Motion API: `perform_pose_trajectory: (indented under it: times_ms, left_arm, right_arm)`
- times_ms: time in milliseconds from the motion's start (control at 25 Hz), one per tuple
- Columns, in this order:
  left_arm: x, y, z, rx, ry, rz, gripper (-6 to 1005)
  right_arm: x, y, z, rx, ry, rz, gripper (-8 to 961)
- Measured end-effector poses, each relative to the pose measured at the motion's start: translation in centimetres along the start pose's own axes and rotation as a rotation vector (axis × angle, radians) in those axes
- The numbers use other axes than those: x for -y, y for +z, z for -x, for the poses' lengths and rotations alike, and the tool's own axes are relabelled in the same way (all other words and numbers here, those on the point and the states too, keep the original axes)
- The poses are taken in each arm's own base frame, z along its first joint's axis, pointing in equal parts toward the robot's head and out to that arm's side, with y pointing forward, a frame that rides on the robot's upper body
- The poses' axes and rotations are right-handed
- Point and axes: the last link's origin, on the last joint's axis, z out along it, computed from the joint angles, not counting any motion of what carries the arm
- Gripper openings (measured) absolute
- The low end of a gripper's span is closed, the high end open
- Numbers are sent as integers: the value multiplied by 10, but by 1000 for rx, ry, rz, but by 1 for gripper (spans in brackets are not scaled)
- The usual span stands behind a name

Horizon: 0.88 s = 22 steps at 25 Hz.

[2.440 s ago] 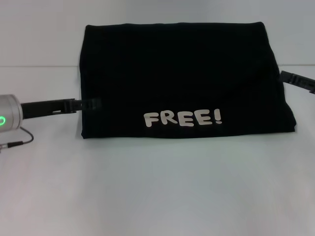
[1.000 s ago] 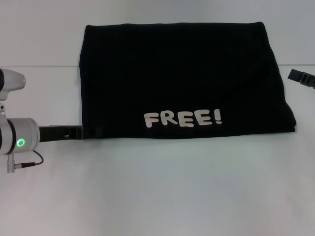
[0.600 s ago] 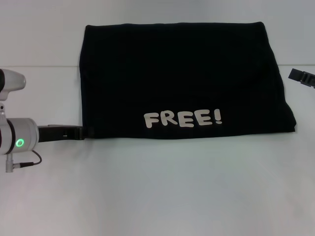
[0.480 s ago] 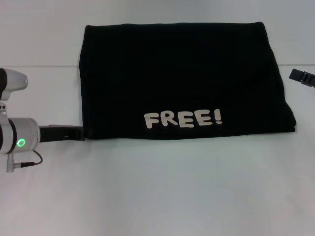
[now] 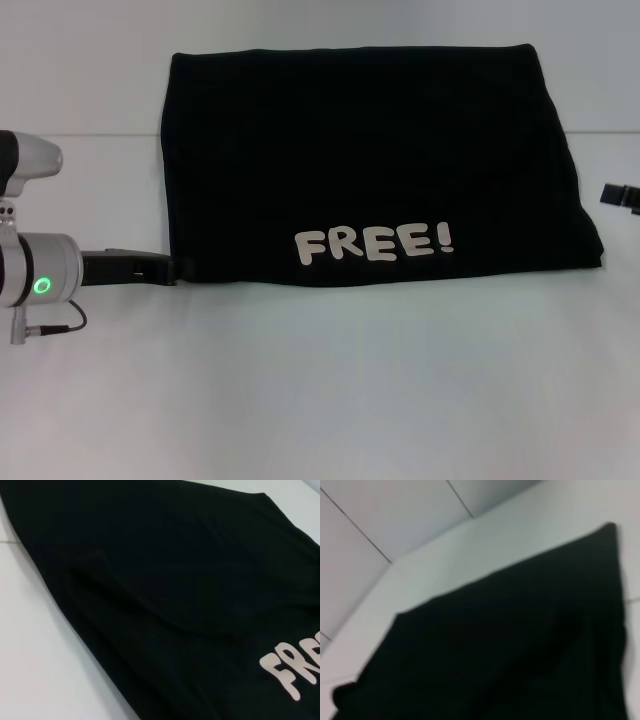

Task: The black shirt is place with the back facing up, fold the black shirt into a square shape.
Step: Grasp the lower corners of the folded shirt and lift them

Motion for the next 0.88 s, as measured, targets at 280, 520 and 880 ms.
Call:
perform_pose_trajectory:
  times_ms: [280, 520, 880]
  left_arm:
    - [-1, 0, -2, -2, 10, 3, 0]
    - [-1, 1, -5, -1, 18, 2, 1]
    - [-1, 1, -8, -4, 21, 0, 1]
  right_arm:
    - [8, 13, -13, -75, -4, -112, 776]
    - [8, 27, -20, -93, -29, -164, 775]
    - [-1, 44, -23, -106, -30, -159, 774]
